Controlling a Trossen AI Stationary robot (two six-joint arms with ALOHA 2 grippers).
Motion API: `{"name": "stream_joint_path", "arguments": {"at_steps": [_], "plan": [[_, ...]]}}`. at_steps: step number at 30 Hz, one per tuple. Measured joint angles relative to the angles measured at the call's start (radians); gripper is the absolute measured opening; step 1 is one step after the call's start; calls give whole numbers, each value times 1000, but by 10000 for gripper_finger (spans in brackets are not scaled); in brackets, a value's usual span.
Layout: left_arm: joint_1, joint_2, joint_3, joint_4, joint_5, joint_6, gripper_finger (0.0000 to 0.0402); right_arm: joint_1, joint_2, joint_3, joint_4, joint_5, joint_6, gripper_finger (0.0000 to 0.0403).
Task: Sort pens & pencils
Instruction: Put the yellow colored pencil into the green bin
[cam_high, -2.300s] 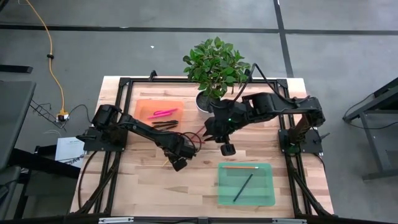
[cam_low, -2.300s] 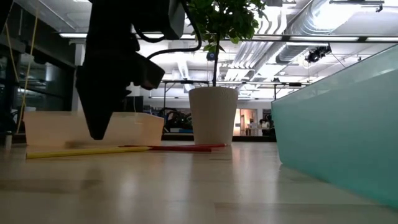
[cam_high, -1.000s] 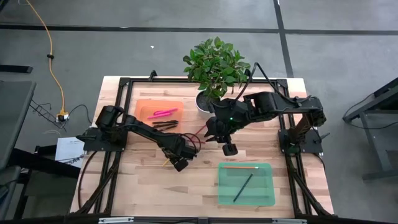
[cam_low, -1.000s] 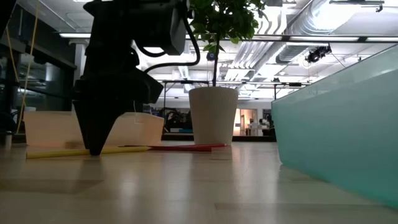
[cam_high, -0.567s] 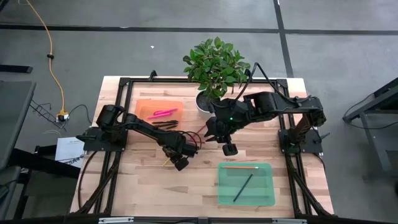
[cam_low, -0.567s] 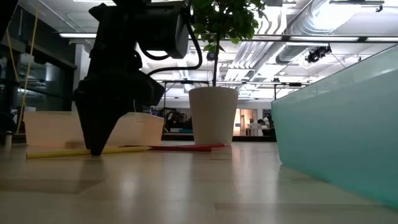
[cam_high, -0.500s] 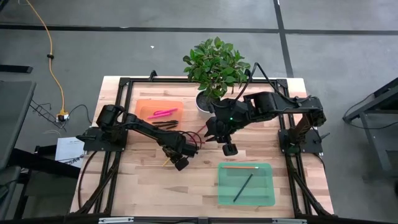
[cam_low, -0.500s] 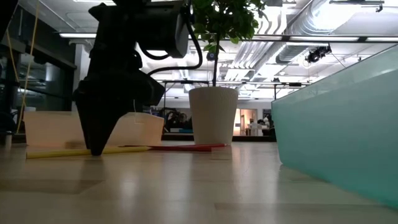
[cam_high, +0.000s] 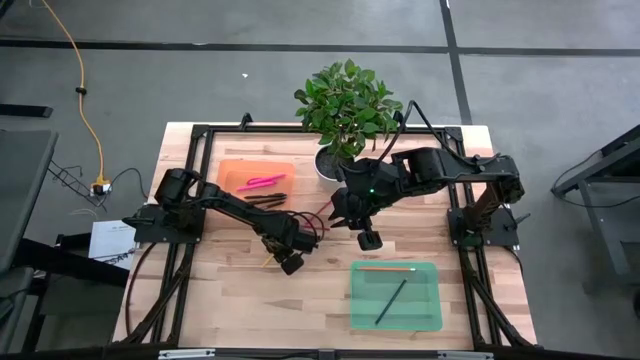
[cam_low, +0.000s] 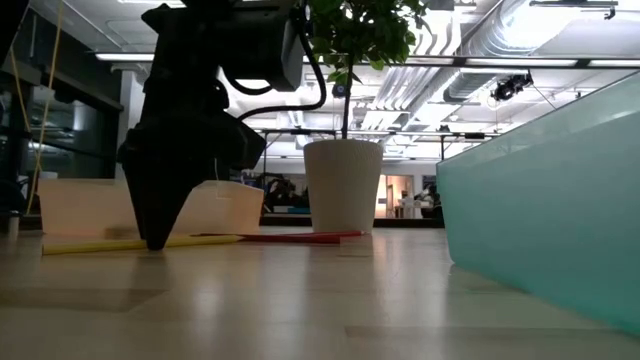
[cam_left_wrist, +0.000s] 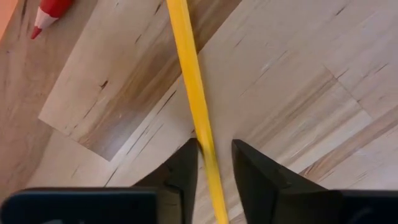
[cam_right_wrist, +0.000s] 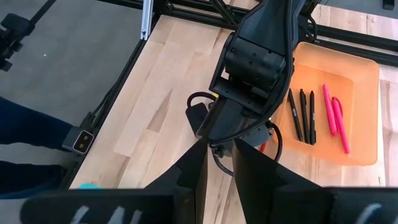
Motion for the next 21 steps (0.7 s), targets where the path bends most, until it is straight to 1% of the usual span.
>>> {"name": "stream_joint_path", "arguments": {"at_steps": [6, 8, 10, 13, 16, 21], "plan": [[-1, 0, 1, 6, 1, 1, 25, 0, 0, 0, 0, 0, 0, 67], [-1, 0, 2, 5, 1, 1, 10, 0, 0, 0, 0, 0, 0, 67], [-1, 0, 2, 4, 1, 2, 8, 0, 0, 0, 0, 0, 0, 67], [-1, -6, 1, 4, -1, 11, 20, 0, 0, 0, 0, 0, 0, 67], [0, -20, 0, 8, -25, 10, 25, 0, 0, 0, 4, 0, 0, 67], [1, -42, 0, 2, -44, 6, 9, 0, -13, 0, 27, -6, 1, 67]]}}
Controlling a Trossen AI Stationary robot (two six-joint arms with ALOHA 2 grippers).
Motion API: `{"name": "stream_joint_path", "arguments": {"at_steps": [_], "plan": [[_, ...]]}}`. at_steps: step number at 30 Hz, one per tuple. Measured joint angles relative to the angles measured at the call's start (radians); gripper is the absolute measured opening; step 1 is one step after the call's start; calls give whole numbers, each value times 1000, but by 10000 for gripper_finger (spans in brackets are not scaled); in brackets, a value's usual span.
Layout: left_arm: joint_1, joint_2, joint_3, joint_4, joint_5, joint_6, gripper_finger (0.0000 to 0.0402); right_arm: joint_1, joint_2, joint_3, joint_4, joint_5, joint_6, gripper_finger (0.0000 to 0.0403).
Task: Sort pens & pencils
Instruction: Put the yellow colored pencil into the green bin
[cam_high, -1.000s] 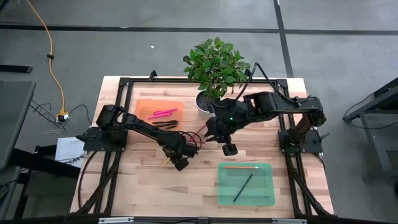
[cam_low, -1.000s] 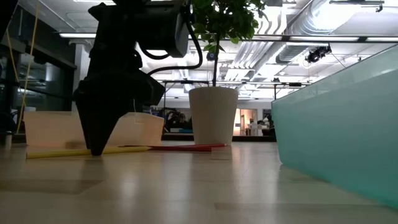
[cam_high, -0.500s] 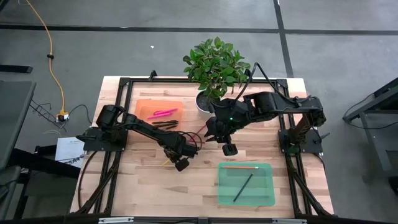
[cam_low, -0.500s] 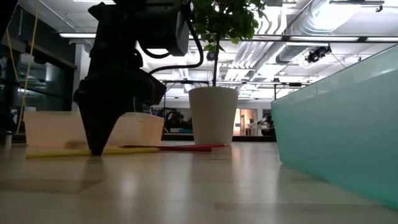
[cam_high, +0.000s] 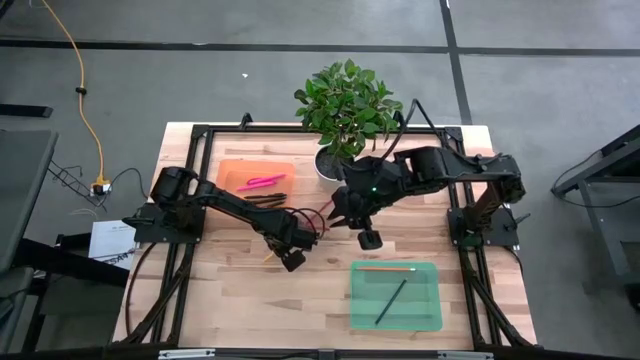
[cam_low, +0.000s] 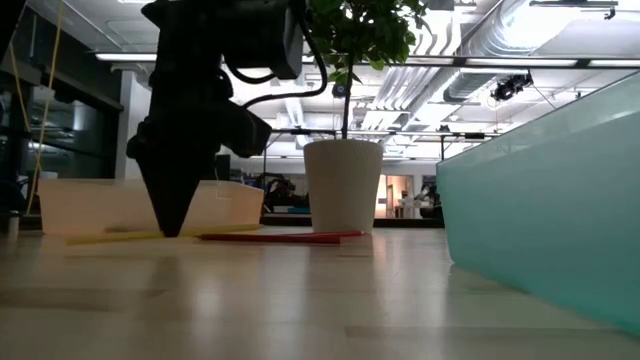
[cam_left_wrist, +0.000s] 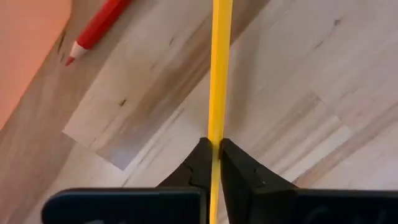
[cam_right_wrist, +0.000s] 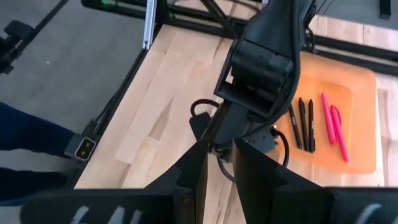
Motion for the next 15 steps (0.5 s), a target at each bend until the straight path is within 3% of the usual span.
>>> {"name": "stream_joint_path", "arguments": {"at_steps": [8, 15], "plan": [[-1, -30, 3, 5, -1, -1, 16, 0, -48, 1, 19, -2, 12, 67], [-1, -113, 3, 16, -63, -5, 7, -6, -101, 1, 54, 11, 19, 67]]}}
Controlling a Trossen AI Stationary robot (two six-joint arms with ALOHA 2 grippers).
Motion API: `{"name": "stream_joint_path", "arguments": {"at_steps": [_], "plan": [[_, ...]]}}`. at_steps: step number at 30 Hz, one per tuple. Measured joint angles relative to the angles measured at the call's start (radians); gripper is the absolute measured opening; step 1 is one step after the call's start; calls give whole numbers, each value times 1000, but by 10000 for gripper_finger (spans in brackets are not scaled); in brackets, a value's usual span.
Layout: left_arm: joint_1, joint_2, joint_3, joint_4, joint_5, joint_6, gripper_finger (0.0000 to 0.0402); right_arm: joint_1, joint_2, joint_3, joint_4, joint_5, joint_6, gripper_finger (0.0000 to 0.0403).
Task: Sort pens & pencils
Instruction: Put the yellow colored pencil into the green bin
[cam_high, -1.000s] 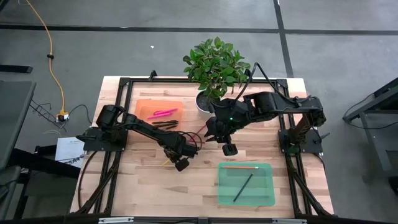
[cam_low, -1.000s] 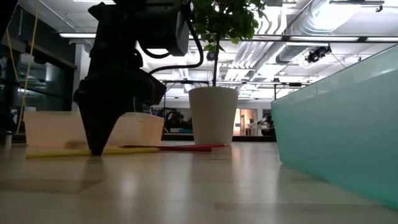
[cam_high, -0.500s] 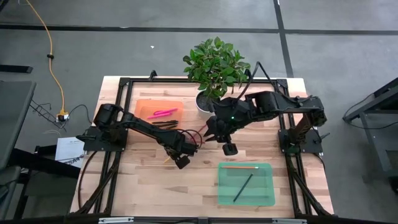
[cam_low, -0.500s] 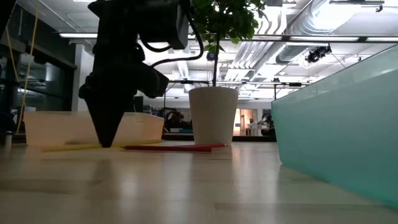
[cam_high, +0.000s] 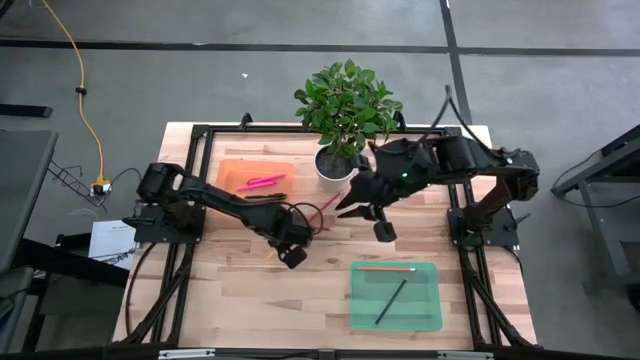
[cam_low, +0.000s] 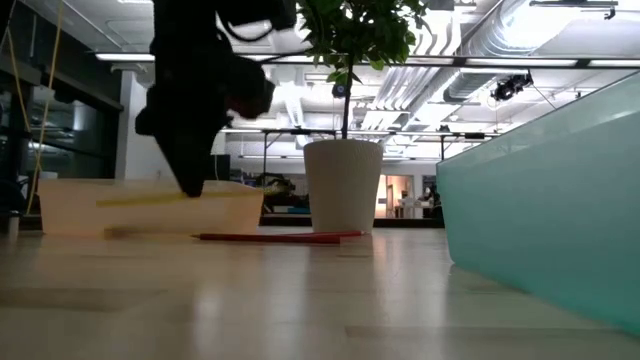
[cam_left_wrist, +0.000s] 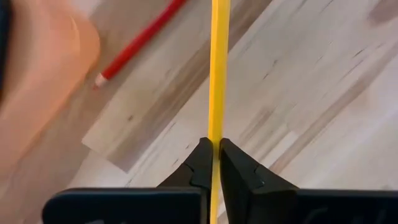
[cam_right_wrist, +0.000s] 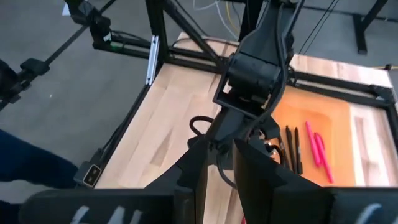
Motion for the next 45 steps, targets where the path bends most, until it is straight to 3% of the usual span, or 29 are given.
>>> {"name": "stream_joint_path", "arguments": {"at_steps": [8, 18, 35, 45], "plan": [[-5, -84, 0, 37, -42, 16, 4, -6, -64, 0, 2, 38, -1, 67], [-27, -211, 0, 200, -181, 64, 0, -6, -115, 0, -19, 116, -1, 67], [-27, -422, 0, 493, -321, 285, 0, -6, -150, -1, 4, 133, 25, 67], [-27, -504, 2, 791, -348, 481, 0, -6, -165, -1, 38, 139, 63, 67]]}}
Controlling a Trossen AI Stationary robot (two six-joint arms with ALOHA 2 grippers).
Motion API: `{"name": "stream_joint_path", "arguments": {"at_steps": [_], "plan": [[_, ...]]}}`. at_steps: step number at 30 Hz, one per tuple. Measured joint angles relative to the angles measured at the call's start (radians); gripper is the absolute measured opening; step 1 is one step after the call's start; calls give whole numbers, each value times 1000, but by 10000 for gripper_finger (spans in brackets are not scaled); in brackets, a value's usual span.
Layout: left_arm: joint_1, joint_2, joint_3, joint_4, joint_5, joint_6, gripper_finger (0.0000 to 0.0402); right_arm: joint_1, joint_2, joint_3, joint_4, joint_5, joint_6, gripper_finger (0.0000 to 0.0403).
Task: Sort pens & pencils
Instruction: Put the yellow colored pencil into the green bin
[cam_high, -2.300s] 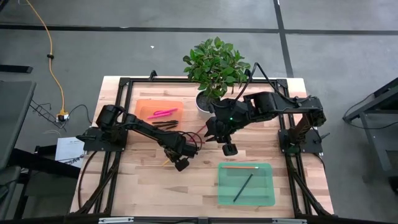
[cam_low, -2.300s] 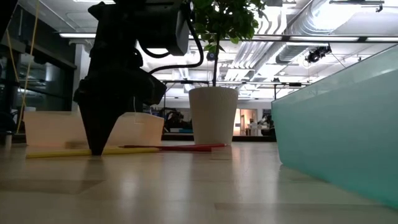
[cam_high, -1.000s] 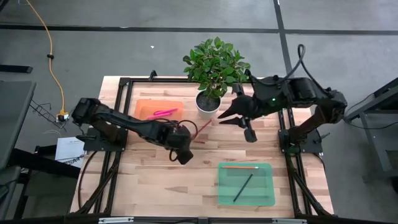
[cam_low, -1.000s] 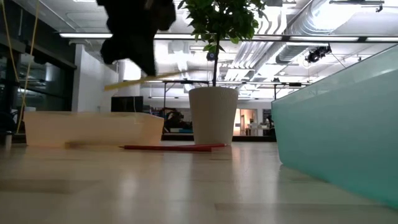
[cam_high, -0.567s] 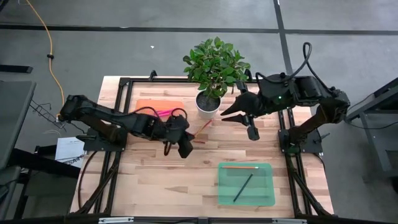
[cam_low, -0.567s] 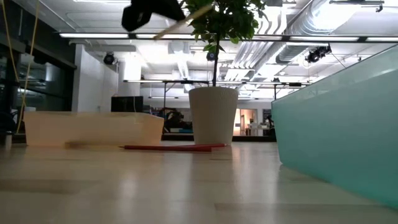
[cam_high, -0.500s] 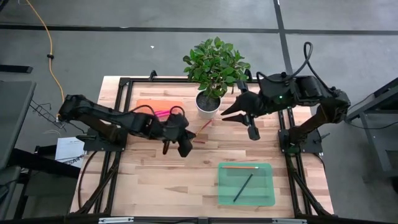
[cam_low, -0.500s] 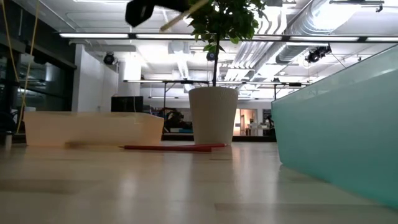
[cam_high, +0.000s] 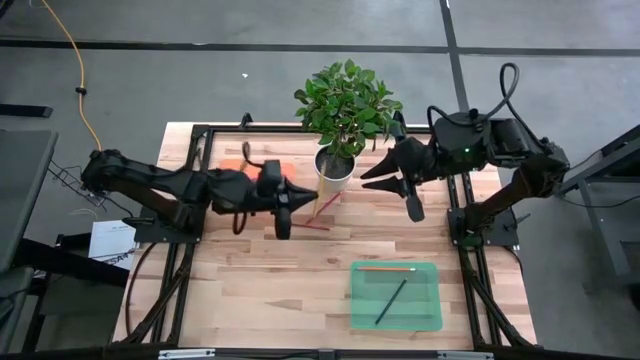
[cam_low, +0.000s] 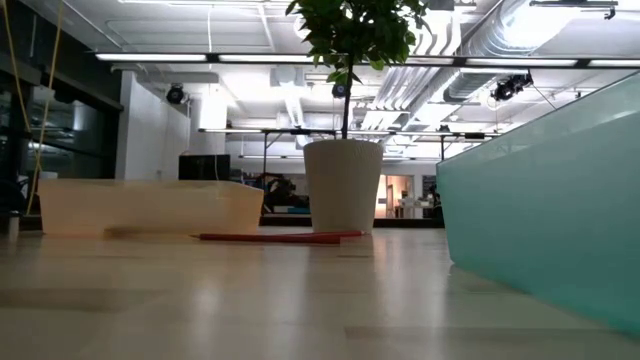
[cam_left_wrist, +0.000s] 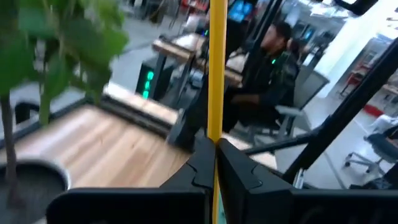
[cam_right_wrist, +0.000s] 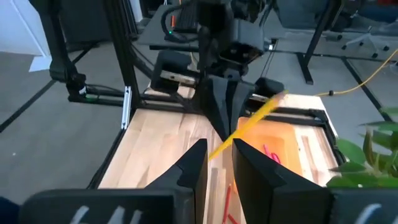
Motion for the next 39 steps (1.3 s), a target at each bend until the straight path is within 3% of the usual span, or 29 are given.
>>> {"name": "stream_joint_path", "arguments": {"at_steps": [9, 21, 31, 39], "plan": [[0, -12, -1, 222, 41, 130, 0, 0, 49, 0, 134, -35, 22, 67], [-19, -11, -1, 224, 57, 158, 0, -26, 96, 0, 211, -39, 18, 71], [-28, -11, -1, 235, 60, 180, 0, -73, 131, 0, 257, -125, 52, 126], [-28, -11, -2, 249, 77, 201, 0, -72, 157, 0, 298, -139, 50, 133]]}}
